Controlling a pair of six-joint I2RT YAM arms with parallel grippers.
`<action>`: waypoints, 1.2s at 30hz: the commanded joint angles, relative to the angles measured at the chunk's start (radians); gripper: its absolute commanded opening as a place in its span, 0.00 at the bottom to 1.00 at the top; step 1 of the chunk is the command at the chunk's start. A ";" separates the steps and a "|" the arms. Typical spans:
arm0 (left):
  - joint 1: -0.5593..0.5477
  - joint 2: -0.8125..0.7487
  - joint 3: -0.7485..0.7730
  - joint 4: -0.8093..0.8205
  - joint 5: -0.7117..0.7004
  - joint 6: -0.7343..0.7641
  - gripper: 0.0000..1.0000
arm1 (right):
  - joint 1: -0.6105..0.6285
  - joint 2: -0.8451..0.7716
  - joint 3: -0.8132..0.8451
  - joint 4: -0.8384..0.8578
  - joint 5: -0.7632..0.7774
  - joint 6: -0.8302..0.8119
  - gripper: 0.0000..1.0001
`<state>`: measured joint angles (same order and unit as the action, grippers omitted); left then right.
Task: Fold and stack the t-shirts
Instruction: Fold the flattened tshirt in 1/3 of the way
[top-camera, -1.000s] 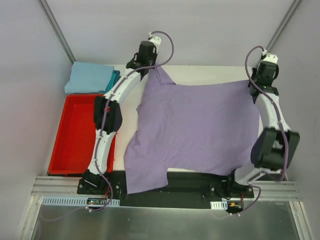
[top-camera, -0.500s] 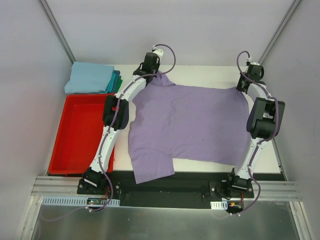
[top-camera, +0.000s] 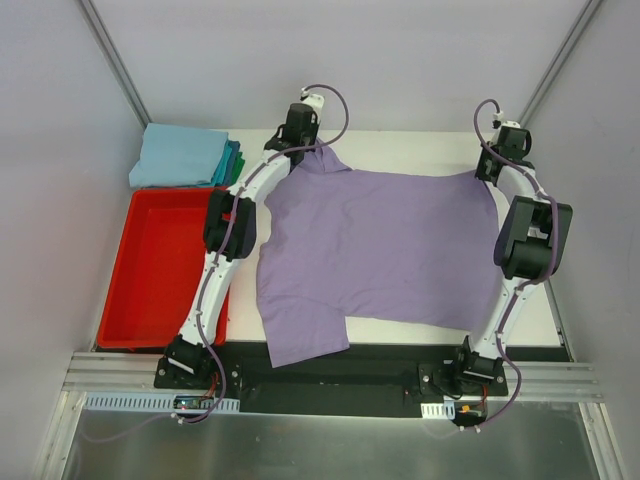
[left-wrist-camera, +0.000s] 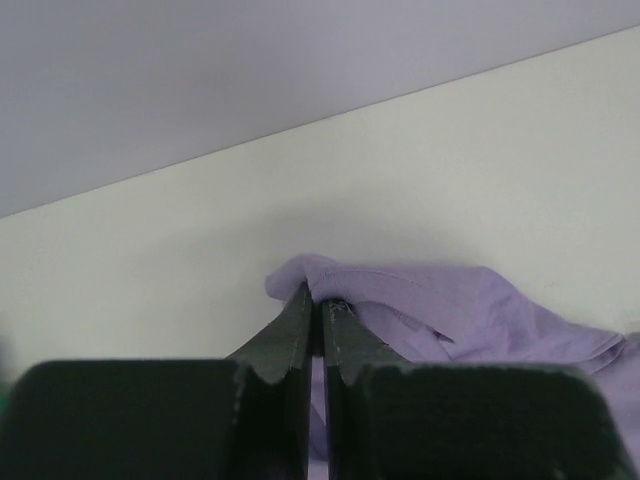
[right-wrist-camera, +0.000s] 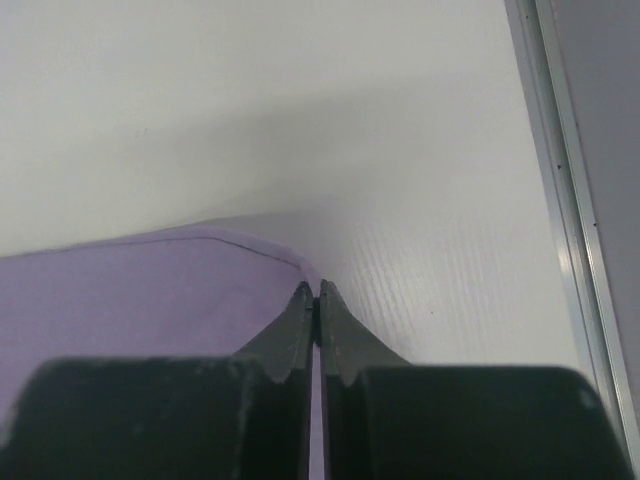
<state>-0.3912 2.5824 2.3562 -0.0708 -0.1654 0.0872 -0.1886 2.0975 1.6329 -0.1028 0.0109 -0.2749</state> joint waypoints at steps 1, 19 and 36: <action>0.005 -0.088 -0.023 0.049 -0.020 -0.044 0.00 | -0.009 -0.048 0.053 -0.011 -0.055 -0.040 0.01; -0.014 -0.478 -0.452 -0.086 0.012 -0.193 0.00 | -0.009 -0.223 -0.146 0.014 -0.049 -0.087 0.01; -0.052 -0.880 -0.893 -0.280 0.099 -0.457 0.00 | -0.035 -0.370 -0.300 0.026 -0.064 -0.222 0.00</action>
<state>-0.4179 1.8015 1.5291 -0.3084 -0.0933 -0.2966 -0.2081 1.7885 1.3445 -0.1078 -0.0074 -0.4564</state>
